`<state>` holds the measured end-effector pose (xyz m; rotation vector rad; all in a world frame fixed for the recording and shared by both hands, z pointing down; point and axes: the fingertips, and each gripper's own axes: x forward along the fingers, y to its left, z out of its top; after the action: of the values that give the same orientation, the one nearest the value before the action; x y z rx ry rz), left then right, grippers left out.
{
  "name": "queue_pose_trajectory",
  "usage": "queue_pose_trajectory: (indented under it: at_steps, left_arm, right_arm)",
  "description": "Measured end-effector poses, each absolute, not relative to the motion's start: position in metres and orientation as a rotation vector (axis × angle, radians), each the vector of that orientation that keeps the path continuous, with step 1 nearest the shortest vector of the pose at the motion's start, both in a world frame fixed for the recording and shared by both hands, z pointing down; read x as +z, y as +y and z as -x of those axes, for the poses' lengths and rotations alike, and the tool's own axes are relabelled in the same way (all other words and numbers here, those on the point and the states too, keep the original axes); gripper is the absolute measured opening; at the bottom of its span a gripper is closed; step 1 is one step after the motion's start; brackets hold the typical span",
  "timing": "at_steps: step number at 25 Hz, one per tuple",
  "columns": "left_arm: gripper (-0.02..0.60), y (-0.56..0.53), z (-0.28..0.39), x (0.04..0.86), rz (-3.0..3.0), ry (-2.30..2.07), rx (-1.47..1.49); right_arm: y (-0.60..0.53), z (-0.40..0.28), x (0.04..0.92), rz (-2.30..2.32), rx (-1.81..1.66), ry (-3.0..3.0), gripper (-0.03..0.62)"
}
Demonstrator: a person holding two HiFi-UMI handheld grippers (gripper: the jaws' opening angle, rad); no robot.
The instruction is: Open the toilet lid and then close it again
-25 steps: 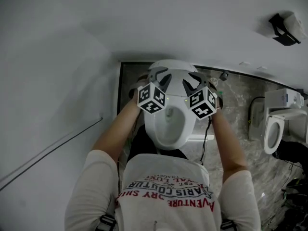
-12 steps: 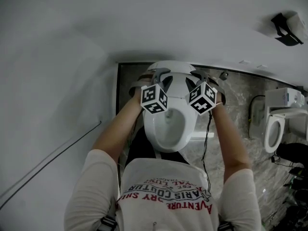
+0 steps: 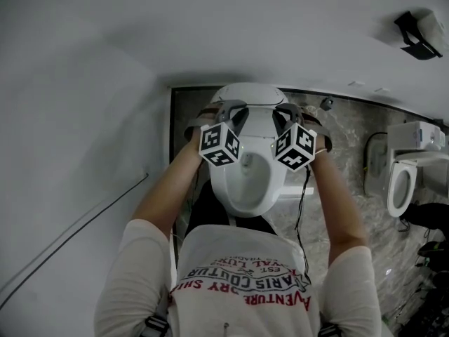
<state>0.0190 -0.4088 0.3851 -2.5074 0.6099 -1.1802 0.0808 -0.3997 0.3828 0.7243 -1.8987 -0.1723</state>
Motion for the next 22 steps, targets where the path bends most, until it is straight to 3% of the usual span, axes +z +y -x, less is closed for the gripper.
queue_pose_trajectory:
  at_steps: [22]
  left_arm:
    - [0.044, -0.287, 0.0, 0.378, 2.452, 0.676, -1.188]
  right_arm:
    - [-0.276, -0.062, 0.376, -0.624, -0.243, -1.978, 0.034]
